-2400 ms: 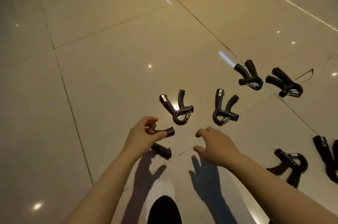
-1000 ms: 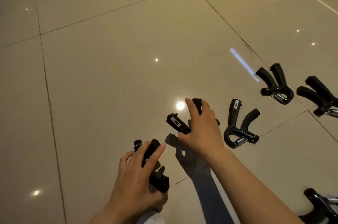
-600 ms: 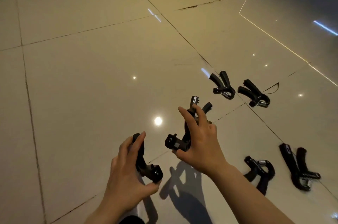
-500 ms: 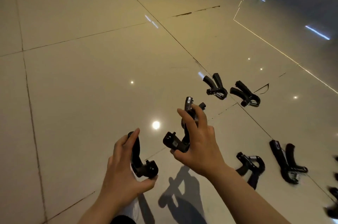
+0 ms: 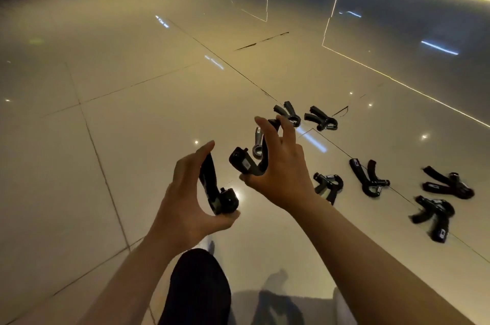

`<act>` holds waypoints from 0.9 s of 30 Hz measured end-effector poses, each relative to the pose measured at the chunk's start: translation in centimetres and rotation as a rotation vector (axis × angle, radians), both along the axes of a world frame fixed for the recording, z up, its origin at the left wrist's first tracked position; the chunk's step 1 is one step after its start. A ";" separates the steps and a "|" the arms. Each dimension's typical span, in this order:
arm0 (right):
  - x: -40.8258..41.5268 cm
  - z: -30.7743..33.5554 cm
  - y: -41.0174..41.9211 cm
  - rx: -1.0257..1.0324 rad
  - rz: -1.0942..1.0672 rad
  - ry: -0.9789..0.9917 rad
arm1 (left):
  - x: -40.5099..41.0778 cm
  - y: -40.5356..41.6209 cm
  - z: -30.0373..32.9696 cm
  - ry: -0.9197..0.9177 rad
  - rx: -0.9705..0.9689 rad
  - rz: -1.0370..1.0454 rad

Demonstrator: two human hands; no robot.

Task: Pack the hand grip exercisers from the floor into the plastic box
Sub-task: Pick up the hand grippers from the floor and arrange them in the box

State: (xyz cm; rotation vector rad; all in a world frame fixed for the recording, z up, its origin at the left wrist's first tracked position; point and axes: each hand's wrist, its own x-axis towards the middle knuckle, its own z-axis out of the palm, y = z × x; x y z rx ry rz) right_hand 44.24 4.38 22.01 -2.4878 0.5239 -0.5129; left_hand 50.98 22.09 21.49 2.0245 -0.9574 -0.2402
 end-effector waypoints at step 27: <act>-54.6 20.2 18.2 -0.183 -0.011 -0.430 | -46.1 13.9 20.2 -0.266 -0.336 -0.248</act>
